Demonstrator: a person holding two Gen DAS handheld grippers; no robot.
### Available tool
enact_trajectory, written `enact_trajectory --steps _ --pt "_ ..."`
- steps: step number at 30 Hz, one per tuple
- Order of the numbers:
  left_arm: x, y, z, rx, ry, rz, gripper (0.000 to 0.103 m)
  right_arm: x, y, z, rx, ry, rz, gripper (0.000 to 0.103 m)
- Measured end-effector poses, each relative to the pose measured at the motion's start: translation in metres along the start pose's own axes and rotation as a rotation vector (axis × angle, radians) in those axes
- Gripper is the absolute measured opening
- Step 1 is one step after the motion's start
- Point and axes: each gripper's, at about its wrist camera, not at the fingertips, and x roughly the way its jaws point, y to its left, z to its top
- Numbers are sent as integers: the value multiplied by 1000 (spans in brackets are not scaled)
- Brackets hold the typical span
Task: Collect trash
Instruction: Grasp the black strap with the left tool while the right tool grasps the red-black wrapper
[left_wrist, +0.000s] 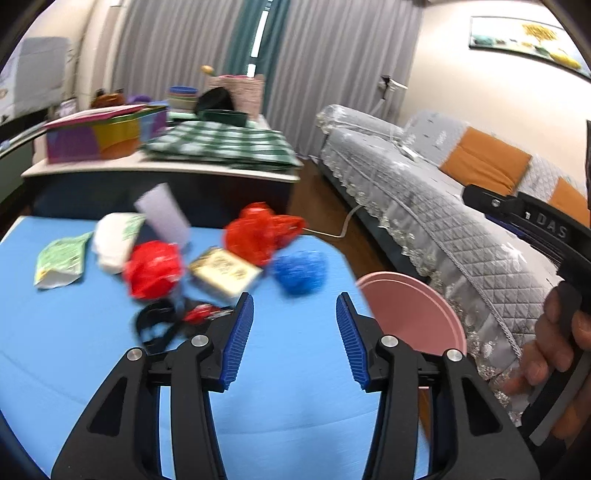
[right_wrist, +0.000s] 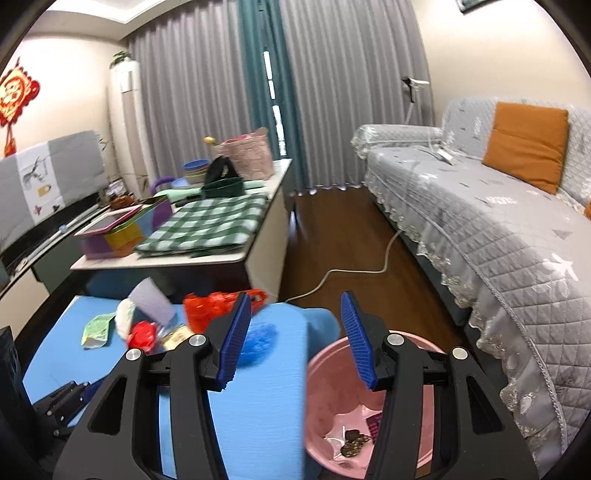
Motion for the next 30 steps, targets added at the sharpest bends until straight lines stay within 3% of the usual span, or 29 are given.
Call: enact_trajectory --steps 5,9,15,25,30 --pt "-5 45 -6 -6 -8 75 47 7 28 -11 -10 41 65 50" --pt "1 78 -7 -53 11 124 46 20 46 -22 -5 91 131 41" --pt "9 101 -17 -41 44 161 46 52 79 -41 -20 185 216 31" --pt "15 130 -22 -71 74 174 44 106 130 -75 -91 345 263 32" --pt "20 136 -23 -77 82 175 44 127 145 -88 -109 413 291 48"
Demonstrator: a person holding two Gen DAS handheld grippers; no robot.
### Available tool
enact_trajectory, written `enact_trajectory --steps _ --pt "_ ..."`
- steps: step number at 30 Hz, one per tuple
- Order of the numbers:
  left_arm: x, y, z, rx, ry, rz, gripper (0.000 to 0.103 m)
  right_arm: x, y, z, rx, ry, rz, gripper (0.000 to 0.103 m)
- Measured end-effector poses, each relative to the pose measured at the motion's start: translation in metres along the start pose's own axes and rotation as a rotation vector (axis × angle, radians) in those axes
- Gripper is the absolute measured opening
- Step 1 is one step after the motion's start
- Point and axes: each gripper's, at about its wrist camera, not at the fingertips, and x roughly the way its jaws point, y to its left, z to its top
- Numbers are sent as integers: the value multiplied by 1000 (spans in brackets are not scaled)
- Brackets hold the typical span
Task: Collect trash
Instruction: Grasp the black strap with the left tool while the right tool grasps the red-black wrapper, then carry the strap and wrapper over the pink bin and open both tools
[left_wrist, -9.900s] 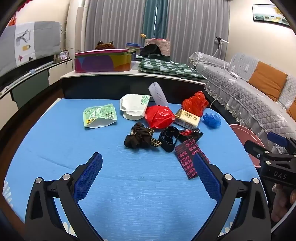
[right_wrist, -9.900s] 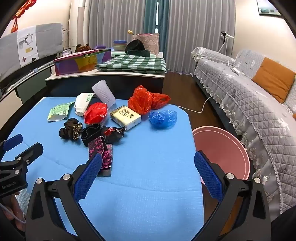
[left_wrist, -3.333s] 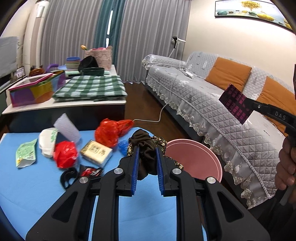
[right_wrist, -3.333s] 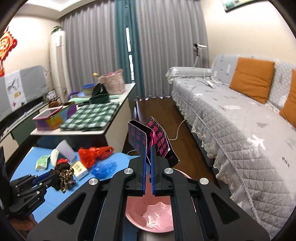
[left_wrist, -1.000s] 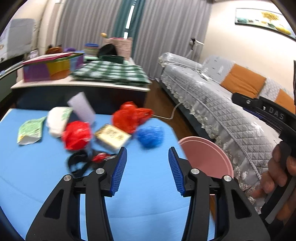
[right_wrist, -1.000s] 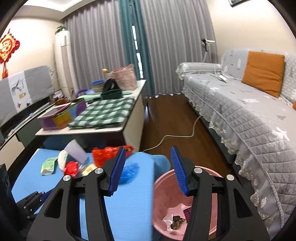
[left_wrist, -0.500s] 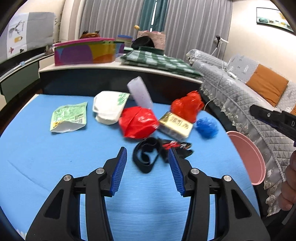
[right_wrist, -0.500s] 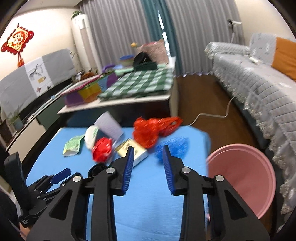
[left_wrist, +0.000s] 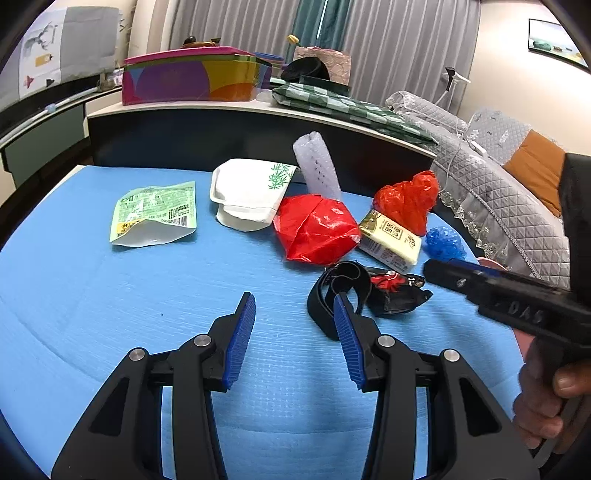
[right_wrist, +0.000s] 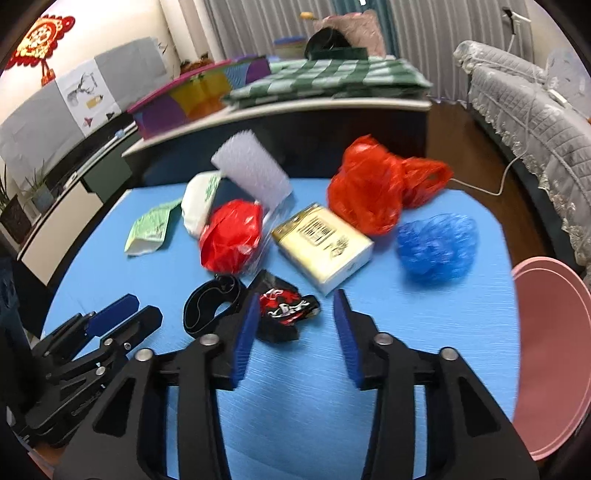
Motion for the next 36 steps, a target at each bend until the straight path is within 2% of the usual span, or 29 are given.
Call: enact_trajectory --steps 7,9,10,13,17,21,23,24,26,28,36 --pt "9 0 3 -10 7 -23 44 24 2 -2 -13 60 1 48" --pt "12 -1 4 -14 12 -30 44 29 0 -2 -10 71 8 39" --pt "14 -2 5 -15 14 -32 44 29 -1 -2 -12 74 11 39" --pt "20 -5 6 -19 28 -48 44 28 -1 -3 -28 73 22 33" --pt "32 -15 6 -9 75 -71 44 21 -2 -3 -63 57 6 32" --pt "39 -21 5 10 99 -43 43 11 -8 -2 -66 38 -1 32" --pt "43 -21 4 8 119 -32 30 8 -9 -2 -70 30 -4 32" --pt "44 -21 5 8 121 -30 29 5 -10 -2 -72 26 -6 32" --pt "44 -22 5 14 123 -24 17 2 -12 -3 -72 19 -10 32" --pt "43 -23 4 19 121 -16 10 -1 -14 -3 -74 10 -16 32" --pt "32 -26 3 27 93 9 6 -20 -23 -2 -51 -37 -38 32"
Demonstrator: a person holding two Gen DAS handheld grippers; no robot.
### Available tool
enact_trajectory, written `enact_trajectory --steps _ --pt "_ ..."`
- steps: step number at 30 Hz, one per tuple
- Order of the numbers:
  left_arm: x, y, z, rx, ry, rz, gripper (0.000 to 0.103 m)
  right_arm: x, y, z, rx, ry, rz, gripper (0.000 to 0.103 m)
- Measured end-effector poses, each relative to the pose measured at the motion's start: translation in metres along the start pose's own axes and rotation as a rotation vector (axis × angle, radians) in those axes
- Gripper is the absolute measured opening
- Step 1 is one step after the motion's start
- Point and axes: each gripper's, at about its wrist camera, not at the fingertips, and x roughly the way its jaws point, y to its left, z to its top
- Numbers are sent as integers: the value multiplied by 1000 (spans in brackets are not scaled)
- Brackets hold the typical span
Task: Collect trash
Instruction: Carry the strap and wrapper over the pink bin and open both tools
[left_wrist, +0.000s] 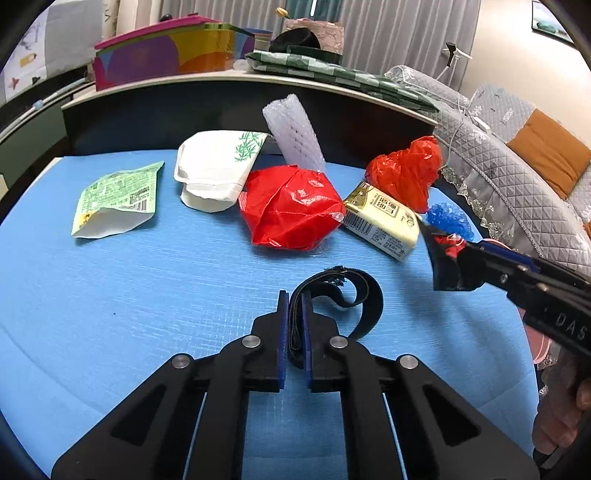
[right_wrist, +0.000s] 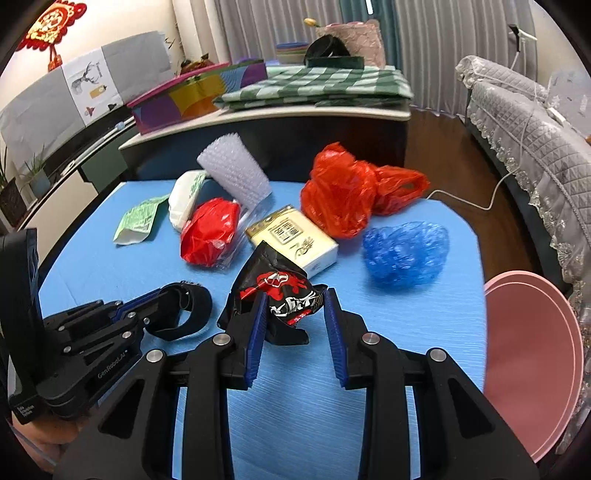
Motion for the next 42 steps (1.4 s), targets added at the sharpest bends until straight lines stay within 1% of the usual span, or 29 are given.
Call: enact_trajectory --steps 12,21,31,42 --pt "-31 -13 -1 23 -73 -15 6 -40 -10 -1 23 -88 -48 32" --pt "-49 -29 -1 43 -116 -39 6 -64 -17 -6 27 -128 -81 32" --pt "-55 -42 -1 48 -137 -52 6 -92 -35 -8 58 -181 -124 32" --pt "-63 -60 -2 70 -151 -60 6 -117 -53 -7 98 -223 -144 32"
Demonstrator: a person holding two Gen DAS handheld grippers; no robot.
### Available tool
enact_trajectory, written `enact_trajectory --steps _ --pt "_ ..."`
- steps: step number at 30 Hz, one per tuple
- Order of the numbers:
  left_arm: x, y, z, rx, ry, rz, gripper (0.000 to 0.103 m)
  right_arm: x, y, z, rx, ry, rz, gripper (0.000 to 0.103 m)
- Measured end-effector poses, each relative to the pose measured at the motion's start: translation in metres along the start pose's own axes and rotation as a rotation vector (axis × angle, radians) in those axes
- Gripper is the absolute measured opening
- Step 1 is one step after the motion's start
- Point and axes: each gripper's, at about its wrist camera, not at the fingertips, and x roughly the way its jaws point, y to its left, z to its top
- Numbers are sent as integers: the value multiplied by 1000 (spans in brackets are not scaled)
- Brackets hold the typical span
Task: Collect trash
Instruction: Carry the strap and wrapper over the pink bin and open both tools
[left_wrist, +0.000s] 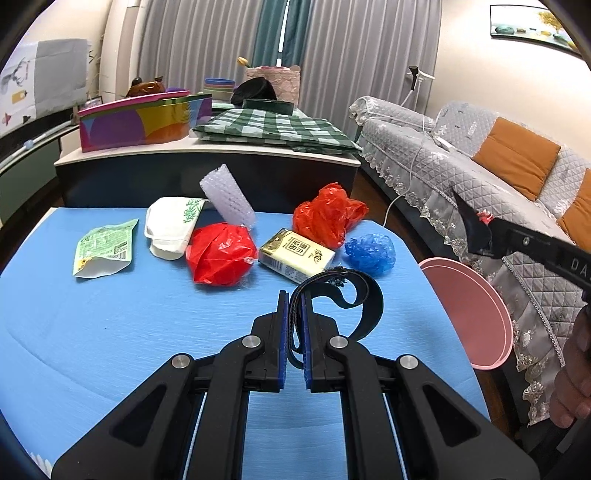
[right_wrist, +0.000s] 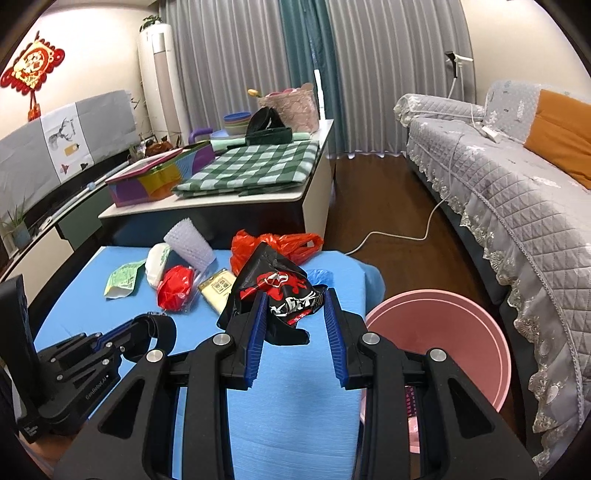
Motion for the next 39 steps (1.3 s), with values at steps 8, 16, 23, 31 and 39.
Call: enact_trajectory --steps 8,16,23,31,39 --pt "-1 -5 1 -2 4 -5 6 -12 -10 8 9 -30 -25 32" --pt "-2 -19 6 -6 5 -22 6 -25 -20 22 8 -77 -47 32" --pt "-1 -31 14 -5 1 -32 6 -31 -32 31 20 -102 -69 32" --pt "6 -44 26 -1 3 -42 6 -40 -49 41 30 -127 -115 32" --pt "17 -62 40 -3 7 -55 6 -45 -77 50 50 -132 -175 32"
